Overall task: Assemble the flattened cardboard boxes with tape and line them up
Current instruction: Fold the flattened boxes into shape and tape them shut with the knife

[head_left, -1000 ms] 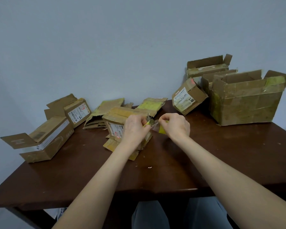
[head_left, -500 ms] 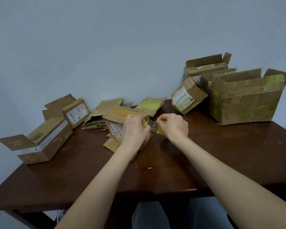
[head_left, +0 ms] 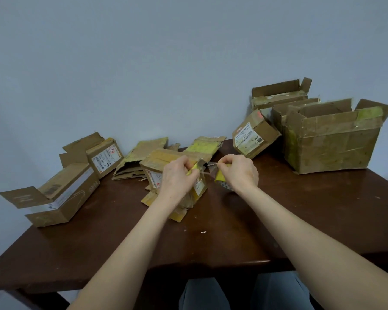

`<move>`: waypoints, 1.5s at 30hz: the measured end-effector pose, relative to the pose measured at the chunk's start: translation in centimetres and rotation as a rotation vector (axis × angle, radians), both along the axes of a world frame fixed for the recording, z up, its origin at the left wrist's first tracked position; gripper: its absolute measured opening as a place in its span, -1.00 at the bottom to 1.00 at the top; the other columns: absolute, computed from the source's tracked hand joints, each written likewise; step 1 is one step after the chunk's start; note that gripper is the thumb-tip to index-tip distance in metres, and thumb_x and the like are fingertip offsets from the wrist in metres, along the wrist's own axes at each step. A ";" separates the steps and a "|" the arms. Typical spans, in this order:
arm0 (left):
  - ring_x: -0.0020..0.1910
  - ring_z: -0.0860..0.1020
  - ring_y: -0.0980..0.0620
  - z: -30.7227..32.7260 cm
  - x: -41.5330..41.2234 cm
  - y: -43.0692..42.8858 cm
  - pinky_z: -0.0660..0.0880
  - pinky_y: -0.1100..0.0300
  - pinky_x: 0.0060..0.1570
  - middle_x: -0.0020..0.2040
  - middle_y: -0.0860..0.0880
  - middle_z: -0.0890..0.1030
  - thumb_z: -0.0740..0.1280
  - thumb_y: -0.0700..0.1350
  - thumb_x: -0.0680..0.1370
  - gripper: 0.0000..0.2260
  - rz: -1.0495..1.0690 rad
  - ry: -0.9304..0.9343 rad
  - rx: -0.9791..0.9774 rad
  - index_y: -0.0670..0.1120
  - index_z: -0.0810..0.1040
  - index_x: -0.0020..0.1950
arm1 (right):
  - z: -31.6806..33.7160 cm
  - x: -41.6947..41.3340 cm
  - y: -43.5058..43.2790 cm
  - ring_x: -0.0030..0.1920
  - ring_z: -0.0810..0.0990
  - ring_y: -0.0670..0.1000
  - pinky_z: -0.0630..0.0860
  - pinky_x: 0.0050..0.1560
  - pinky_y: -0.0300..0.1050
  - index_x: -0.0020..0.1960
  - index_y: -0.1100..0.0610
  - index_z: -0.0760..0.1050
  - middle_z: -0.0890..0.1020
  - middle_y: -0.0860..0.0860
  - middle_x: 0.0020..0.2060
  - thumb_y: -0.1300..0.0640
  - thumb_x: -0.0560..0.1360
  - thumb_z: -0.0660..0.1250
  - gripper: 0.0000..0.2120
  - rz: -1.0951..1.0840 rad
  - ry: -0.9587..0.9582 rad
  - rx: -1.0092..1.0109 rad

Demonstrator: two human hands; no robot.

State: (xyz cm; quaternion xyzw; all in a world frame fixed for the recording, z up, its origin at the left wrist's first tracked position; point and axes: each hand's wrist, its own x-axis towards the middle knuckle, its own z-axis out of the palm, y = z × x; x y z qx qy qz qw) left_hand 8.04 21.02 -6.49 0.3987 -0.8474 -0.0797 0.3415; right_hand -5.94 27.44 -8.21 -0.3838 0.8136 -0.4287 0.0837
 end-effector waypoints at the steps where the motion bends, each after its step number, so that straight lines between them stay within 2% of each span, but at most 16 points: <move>1: -0.38 0.35 0.05 -0.1 0.2 0.1 0.25 0.29 -0.35 -0.43 0.04 0.35 0.32 -0.19 0.44 -0.91 -0.004 -0.003 -0.001 -0.11 0.45 -0.25 | 0.1 -0.3 0.0 0.03 0.57 0.13 0.50 0.12 0.04 -0.06 -0.12 0.62 0.66 0.02 -0.04 -0.02 0.54 0.24 -0.83 -0.013 -0.026 -0.016; 3: -0.34 0.37 0.06 -0.3 0.2 0.2 0.26 0.31 -0.30 -0.42 0.05 0.37 0.32 -0.19 0.44 -0.90 -0.002 -0.023 0.007 -0.09 0.46 -0.27 | 0.0 -0.9 0.1 0.02 0.57 0.12 0.52 0.09 0.02 -0.06 -0.11 0.62 0.65 0.01 -0.06 -0.03 0.54 0.25 -0.84 -0.039 -0.061 -0.046; 6: -0.14 0.42 0.03 -0.7 -0.2 0.1 0.32 0.20 -0.18 -0.34 0.07 0.42 0.33 -0.15 0.45 -0.90 0.005 -0.092 -0.032 -0.06 0.46 -0.25 | -0.1 -1.5 0.3 -0.03 0.54 0.06 0.49 -0.02 -0.07 -0.05 -0.10 0.62 0.60 -0.04 -0.13 -0.03 0.53 0.26 -0.85 -0.034 -0.085 -0.063; 9: 0.01 0.41 0.01 -1.1 -0.7 0.6 0.37 0.16 -0.18 -0.20 0.02 0.54 0.33 -0.11 0.49 -0.96 0.033 -0.150 -0.150 -0.05 0.51 -0.14 | -0.4 -1.9 0.5 -0.03 0.49 -0.01 0.41 -0.11 -0.15 -0.11 -0.09 0.61 0.60 -0.08 -0.11 0.00 0.51 0.31 -0.90 0.010 -0.228 -0.158; 12: -0.06 0.50 -0.05 -1.5 -1.1 1.2 0.41 0.10 -0.17 -0.16 0.00 0.61 0.42 -0.09 0.43 -0.84 0.011 -0.238 -0.448 -0.08 0.56 -0.02 | -0.4 -2.5 0.9 0.02 0.50 -0.02 0.40 -0.06 -0.14 -0.14 -0.09 0.60 0.63 -0.07 -0.06 0.00 0.49 0.34 -0.92 0.008 -0.329 -0.247; 15: -0.28 0.53 -0.06 -2.8 -2.1 1.6 0.38 0.16 -0.40 -0.33 -0.01 0.58 0.51 -0.09 0.29 -0.80 -0.051 -0.321 -0.597 -0.09 0.54 -0.18 | -0.3 -3.2 1.3 0.05 0.51 -0.02 0.39 -0.07 -0.14 -0.16 -0.09 0.60 0.62 -0.10 -0.08 0.00 0.50 0.35 -0.92 -0.028 -0.378 -0.313; 17: -0.26 0.55 -0.04 -3.8 -2.9 2.3 0.38 0.16 -0.48 -0.30 0.00 0.58 0.47 -0.07 0.36 -0.81 -0.066 -0.428 -0.499 -0.08 0.51 -0.16 | -0.2 -3.8 1.7 0.05 0.52 -0.02 0.39 -0.06 -0.15 -0.17 -0.09 0.60 0.62 -0.10 -0.09 0.00 0.50 0.37 -0.92 -0.048 -0.384 -0.352; 20: 0.01 0.56 -0.05 -5.0 -4.2 2.8 0.49 0.10 -0.24 -0.02 0.00 0.58 0.26 0.04 0.56 -0.80 -0.044 -0.535 -0.281 -0.05 0.47 0.07 | -0.1 -4.8 2.6 0.03 0.53 -0.03 0.38 -0.06 -0.17 -0.15 -0.07 0.62 0.63 -0.09 -0.08 0.00 0.50 0.38 -0.93 -0.061 -0.374 -0.400; 21: 0.03 0.55 -0.03 -4.8 -4.6 3.0 0.50 0.09 -0.21 0.02 0.01 0.57 0.23 0.07 0.58 -0.78 -0.058 -0.483 -0.255 -0.04 0.49 0.11 | 0.0 -5.1 3.0 0.01 0.53 -0.05 0.37 -0.07 -0.18 -0.14 -0.05 0.62 0.63 -0.10 -0.10 0.00 0.50 0.38 -0.93 -0.065 -0.365 -0.415; 24: -0.04 0.56 0.03 -2.0 -6.9 3.8 0.52 0.09 -0.22 -0.04 0.05 0.59 0.27 0.01 0.57 -0.85 -0.149 -0.061 -0.310 0.01 0.58 0.05 | 0.1 -6.0 3.9 -0.04 0.53 -0.06 0.36 -0.09 -0.21 -0.16 -0.05 0.61 0.62 -0.10 -0.15 0.02 0.50 0.38 -0.92 -0.086 -0.324 -0.457; 26: -0.08 0.56 0.04 0.2 -8.7 4.3 0.50 0.11 -0.22 -0.08 0.06 0.60 0.32 -0.01 0.55 -0.86 -0.183 0.108 -0.330 0.02 0.63 0.03 | 0.0 -6.5 4.3 -0.06 0.55 -0.06 0.35 -0.12 -0.20 -0.18 -0.07 0.60 0.63 -0.10 -0.17 0.02 0.50 0.38 -0.92 -0.097 -0.289 -0.480; 31: 0.09 0.51 0.02 1.3 -11.5 4.9 0.36 0.20 -0.09 0.04 0.01 0.60 0.33 0.06 0.54 -0.70 -0.205 -0.072 -0.180 0.02 0.59 0.24 | -0.4 -7.5 5.2 -0.07 0.58 -0.05 0.40 -0.14 -0.18 -0.15 -0.07 0.63 0.65 -0.11 -0.18 0.02 0.50 0.37 -0.92 -0.114 -0.217 -0.497; 35: -0.01 0.58 0.01 0.7 -12.8 5.0 0.49 0.05 0.06 -0.04 -0.02 0.68 0.43 -0.01 0.46 -0.79 -0.282 0.077 0.029 -0.01 0.69 0.06 | -0.5 -8.1 5.9 -0.06 0.59 -0.02 0.48 -0.07 -0.09 -0.05 -0.01 0.66 0.67 -0.05 -0.14 0.03 0.53 0.32 -0.87 -0.092 -0.153 -0.485; 39: -0.11 0.60 0.10 0.8 -13.6 5.3 0.50 0.17 -0.01 -0.21 0.06 0.68 0.47 -0.08 0.41 -0.92 -0.246 0.230 0.265 -0.04 0.72 -0.13 | -0.8 -8.2 6.3 -0.05 0.58 -0.01 0.44 -0.06 -0.09 -0.02 0.03 0.62 0.67 -0.05 -0.14 0.05 0.54 0.31 -0.87 -0.072 -0.059 -0.483; 43: -0.22 0.54 0.11 0.6 -14.0 5.1 0.45 0.22 -0.13 -0.31 0.10 0.59 0.43 -0.12 0.45 -0.94 -0.202 0.250 0.316 -0.05 0.70 -0.20 | -0.7 -8.7 7.0 -0.04 0.58 -0.04 0.42 -0.04 -0.15 0.27 0.06 0.40 0.65 -0.03 -0.16 0.03 0.53 0.35 -0.65 0.020 -0.275 -0.495; 45: -0.24 0.51 0.11 0.5 -14.0 4.8 0.45 0.20 -0.15 -0.30 0.08 0.58 0.41 -0.12 0.46 -0.94 -0.181 0.258 0.314 -0.04 0.67 -0.21 | -0.9 -9.2 7.2 -0.06 0.57 -0.05 0.47 -0.06 -0.19 0.30 0.04 0.42 0.63 -0.01 -0.15 0.04 0.50 0.39 -0.61 0.117 -0.248 -0.411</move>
